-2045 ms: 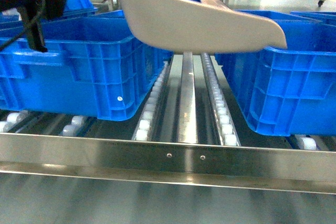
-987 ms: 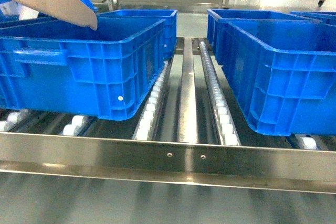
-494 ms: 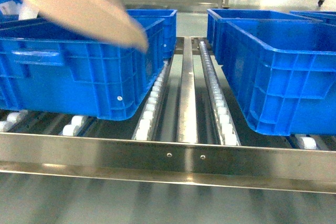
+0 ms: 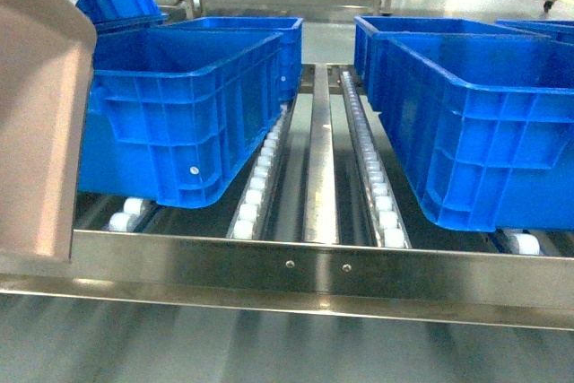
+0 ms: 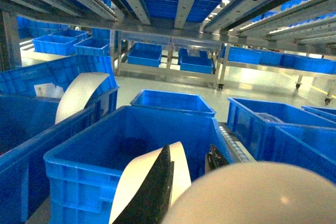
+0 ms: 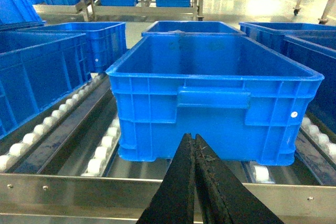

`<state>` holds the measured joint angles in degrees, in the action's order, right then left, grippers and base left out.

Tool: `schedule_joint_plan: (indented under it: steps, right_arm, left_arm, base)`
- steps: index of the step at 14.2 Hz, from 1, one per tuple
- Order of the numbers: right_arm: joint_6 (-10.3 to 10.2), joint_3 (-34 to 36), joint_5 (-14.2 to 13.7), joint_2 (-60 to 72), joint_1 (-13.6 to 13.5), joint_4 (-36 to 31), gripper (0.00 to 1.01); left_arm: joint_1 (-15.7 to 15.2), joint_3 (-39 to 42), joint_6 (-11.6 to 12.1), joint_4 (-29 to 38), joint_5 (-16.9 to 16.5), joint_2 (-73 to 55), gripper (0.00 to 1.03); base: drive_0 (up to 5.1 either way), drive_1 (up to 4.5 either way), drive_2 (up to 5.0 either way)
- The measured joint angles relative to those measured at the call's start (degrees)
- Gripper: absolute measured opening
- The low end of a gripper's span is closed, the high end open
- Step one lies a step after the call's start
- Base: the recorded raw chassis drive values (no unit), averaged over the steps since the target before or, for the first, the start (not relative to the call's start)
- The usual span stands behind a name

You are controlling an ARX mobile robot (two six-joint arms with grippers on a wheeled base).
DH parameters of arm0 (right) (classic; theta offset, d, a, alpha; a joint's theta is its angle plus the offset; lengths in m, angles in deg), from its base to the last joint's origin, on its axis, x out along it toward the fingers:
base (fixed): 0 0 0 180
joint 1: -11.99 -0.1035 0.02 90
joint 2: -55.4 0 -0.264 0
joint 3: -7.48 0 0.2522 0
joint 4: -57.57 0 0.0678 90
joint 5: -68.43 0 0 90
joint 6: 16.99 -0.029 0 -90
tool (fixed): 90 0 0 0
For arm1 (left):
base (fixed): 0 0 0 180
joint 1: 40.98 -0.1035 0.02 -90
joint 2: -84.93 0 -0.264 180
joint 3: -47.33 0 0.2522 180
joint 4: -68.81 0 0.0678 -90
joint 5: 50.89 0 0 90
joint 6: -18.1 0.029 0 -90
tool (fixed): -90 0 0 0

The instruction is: Place part in tray to right shelf

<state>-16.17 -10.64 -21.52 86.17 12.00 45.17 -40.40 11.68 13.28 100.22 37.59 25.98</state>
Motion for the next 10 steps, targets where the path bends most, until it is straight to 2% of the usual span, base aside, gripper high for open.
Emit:
schedule_joint_plan:
  steps: [1, 2, 3, 5, 10]
  right_arm:
    - [0.0, 0.74, 0.0, -1.77, 0.0, 1.22, 0.02]
    - [0.02, 1.66, 0.0, -5.53, 0.0, 3.82, 0.02]
    - [0.0, 3.63, -0.04, -9.25, 0.0, 5.22, 0.02]
    - [0.0, 3.65, -0.04, -14.43, 0.0, 9.88, 0.02]
    - [0.0, 3.63, -0.04, -17.38, 0.0, 12.5, 0.02]
  left_arm:
    - [-0.04, 2.49, 1.05, 0.28, 0.04, 2.1, 0.13]
    - [-0.48, 8.66, 3.32, -3.5, 1.44, 5.73, 0.13]
    - [-0.5, 13.7, 4.02, -4.9, 1.49, 11.47, 0.13]
    - [-0.52, 16.63, 4.13, -8.96, 1.46, 18.56, 0.13]
    - [-0.52, 18.23, 4.11, -12.41, 1.44, 23.58, 0.13]
  base:
    - [0.0, 0.0, 0.0]
    - [0.0, 0.0, 0.0]
    - [0.0, 0.0, 0.0]
    - [0.0, 0.0, 0.0]
    - [0.0, 0.0, 0.0]
